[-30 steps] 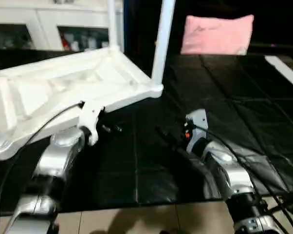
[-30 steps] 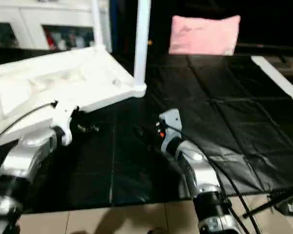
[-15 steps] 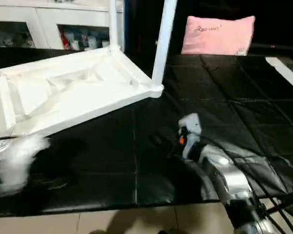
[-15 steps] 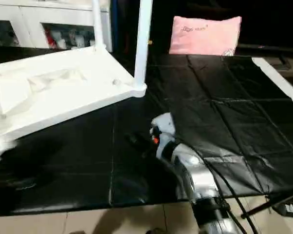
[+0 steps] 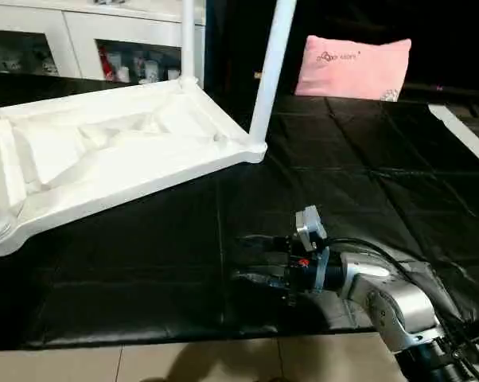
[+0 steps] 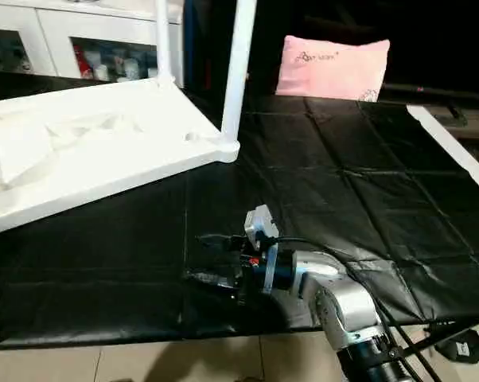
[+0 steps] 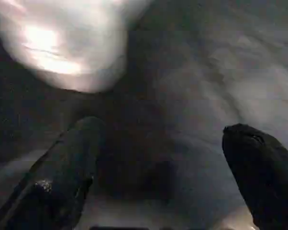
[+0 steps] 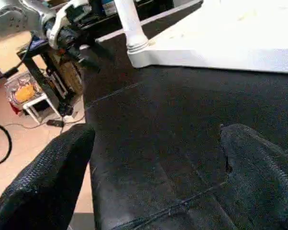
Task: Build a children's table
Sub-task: Rotate table base
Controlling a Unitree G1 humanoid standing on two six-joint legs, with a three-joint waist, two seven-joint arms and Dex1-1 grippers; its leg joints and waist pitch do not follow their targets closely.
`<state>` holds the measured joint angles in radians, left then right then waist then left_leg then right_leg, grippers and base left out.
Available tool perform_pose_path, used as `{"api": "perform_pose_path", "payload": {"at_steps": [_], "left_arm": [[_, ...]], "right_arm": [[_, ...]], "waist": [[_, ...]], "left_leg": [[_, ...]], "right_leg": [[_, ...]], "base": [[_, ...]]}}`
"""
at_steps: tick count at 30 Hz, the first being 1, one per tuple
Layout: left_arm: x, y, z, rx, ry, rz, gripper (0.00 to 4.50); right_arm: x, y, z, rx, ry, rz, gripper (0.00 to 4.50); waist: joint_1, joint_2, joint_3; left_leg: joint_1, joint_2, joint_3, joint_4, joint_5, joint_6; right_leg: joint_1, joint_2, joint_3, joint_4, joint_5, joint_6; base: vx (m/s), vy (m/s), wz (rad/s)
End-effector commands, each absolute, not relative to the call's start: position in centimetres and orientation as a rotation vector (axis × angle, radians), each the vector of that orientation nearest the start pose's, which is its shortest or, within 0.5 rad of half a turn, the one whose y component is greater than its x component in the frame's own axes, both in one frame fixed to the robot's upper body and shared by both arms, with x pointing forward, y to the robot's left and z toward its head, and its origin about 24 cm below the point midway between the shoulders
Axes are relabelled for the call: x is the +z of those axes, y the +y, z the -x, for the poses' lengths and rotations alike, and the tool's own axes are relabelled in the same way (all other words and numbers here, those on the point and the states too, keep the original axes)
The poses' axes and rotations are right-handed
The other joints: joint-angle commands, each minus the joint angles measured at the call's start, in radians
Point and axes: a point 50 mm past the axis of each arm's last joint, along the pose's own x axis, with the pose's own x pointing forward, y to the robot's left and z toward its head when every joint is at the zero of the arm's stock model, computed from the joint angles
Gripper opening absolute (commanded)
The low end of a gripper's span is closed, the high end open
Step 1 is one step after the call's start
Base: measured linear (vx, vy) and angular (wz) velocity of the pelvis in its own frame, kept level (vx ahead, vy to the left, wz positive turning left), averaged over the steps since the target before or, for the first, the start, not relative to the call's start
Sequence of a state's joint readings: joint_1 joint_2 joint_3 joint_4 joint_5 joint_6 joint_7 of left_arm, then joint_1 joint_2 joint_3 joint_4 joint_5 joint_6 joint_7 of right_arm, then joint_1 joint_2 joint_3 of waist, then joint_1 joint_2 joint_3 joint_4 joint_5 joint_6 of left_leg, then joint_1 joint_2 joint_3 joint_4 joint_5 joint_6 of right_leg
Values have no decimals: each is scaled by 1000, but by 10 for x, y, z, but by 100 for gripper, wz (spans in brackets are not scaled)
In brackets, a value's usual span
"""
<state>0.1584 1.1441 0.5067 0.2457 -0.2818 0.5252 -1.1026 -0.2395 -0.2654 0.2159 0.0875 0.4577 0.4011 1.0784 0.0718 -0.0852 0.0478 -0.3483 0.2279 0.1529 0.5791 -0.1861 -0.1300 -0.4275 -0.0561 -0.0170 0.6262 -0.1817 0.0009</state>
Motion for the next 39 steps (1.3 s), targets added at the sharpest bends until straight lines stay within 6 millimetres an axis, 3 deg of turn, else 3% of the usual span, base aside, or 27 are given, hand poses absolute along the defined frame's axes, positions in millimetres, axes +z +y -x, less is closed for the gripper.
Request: {"api": "perform_pose_path", "payload": {"at_steps": [1, 4, 6, 7, 8, 11, 13, 14, 18, 23, 25, 26, 29, 30, 33, 35, 36, 37, 39], "left_arm": [[160, 412, -188, -295, 631, -345, 447], [162, 408, -195, -308, 550, -312, 447], [159, 395, -210, -354, 449, -244, 447], [157, 391, -216, -364, 428, -236, 447], [154, 385, -224, -379, 395, -221, 447], [150, 375, -238, -404, 340, -196, 447], [149, 366, -244, -442, 311, -167, 447], [148, 355, -249, -498, 282, -124, 447], [146, 323, -254, -662, 239, -17, 447], [137, 280, -257, -853, 268, 35, 447], [137, 271, -257, -886, 274, 36, 447], [140, 250, -255, -994, 269, 73, 447], [144, 219, -245, -1165, 263, 133, 447], [144, 219, -245, -1165, 263, 133, 447], [149, 167, -234, -1389, 221, 207, 447], [149, 156, -238, -1401, 194, 224, 447], [149, 156, -238, -1401, 194, 224, 447], [147, 141, -250, -1364, 152, 273, 447], [146, 132, -256, -1348, 141, 292, 447]], "right_arm": [[59, -101, -259, 1317, 237, -248, 450], [59, -102, -260, 1305, 236, -243, 450], [57, -103, -265, 1254, 236, -223, 450], [57, -103, -267, 1235, 235, -215, 450], [56, -104, -269, 1213, 229, -204, 450], [56, -105, -273, 1178, 222, -194, 450], [55, -105, -275, 1150, 219, -187, 450], [53, -107, -279, 1100, 223, -174, 450], [45, -113, -295, 908, 253, -134, 450], [35, -120, -311, 710, 297, -79, 450], [34, -121, -313, 688, 303, -70, 450], [30, -123, -320, 619, 323, -44, 450], [26, -124, -328, 549, 347, -16, 450], [26, -124, -328, 549, 347, -16, 450], [21, -116, -335, 524, 368, 12, 450], [21, -112, -337, 530, 368, 13, 450], [21, -112, -337, 530, 368, 13, 450], [21, -105, -339, 542, 367, 7, 450], [21, -100, -340, 550, 365, 3, 450]], "waist": [[3, 45, -41], [9, 45, -43], [15, 45, -42], [14, 43, -42], [20, 48, -44], [31, 51, -46], [34, 48, -46], [34, 57, -46], [31, 58, -49], [26, 52, -53], [24, 54, -54], [21, 52, -54], [10, 53, -58], [8, 51, -59], [4, 49, -59], [4, 46, -58], [3, 41, -57], [3, 36, -58], [3, 40, -57]], "left_leg": [[14, -8, 11, -82, -371, 16], [15, -7, 12, -82, -363, 3], [21, -9, 14, -81, -377, -10], [18, -10, 14, -81, -372, -12], [21, -10, 13, -80, -373, -17], [22, -11, 11, -79, -383, -25], [23, -10, 10, -80, -395, -31], [21, -10, 8, -81, -397, -41], [21, -11, 8, -79, -394, -63], [16, -15, 13, -74, -341, -58], [14, -16, 14, -73, -322, -57], [11, -18, 14, -72, -308, -54], [10, -18, 16, -67, -280, -69], [8, -19, 18, -65, -259, -66], [5, -19, 22, -63, -238, -64], [7, -20, 24, -61, -251, -64], [0, -22, 24, -61, -235, -57], [-1, -21, 25, -60, -232, -53], [-4, -22, 25, -57, -213, -56]], "right_leg": [[33, -39, 24, -83, -287, -165], [37, -41, 24, -76, -261, -175], [35, -44, 23, -80, -286, -180], [39, -45, 24, -80, -287, -179], [38, -46, 24, -80, -298, -173], [41, -47, 23, -80, -306, -168], [41, -46, 22, -80, -311, -167], [43, -47, 22, -77, -305, -170], [43, -47, 19, -72, -274, -192], [53, -42, 20, -68, -242, -186], [54, -40, 20, -65, -219, -188], [57, -38, 19, -64, -199, -189], [57, -37, 18, -56, -158, -204], [58, -34, 17, -53, -127, -207], [59, -32, 17, -49, -94, -209], [60, -32, 17, -54, -116, -204], [65, -31, 19, -55, -122, -195], [66, -32, 19, -56, -133, -188], [67, -33, 20, -60, -153, -176]], "base": [[0, 0, 0], [0, 0, 0], [0, 0, 0], [0, 0, 0], [0, 0, 0], [0, 0, 0], [0, 0, 0], [0, 0, 0], [0, 0, 0], [0, 0, 0], [0, 0, 0], [0, 0, 0], [0, 0, 0], [0, 0, 0], [0, 0, 0], [0, 0, 0], [0, 0, 0], [0, 0, 0], [0, 0, 0]]}}
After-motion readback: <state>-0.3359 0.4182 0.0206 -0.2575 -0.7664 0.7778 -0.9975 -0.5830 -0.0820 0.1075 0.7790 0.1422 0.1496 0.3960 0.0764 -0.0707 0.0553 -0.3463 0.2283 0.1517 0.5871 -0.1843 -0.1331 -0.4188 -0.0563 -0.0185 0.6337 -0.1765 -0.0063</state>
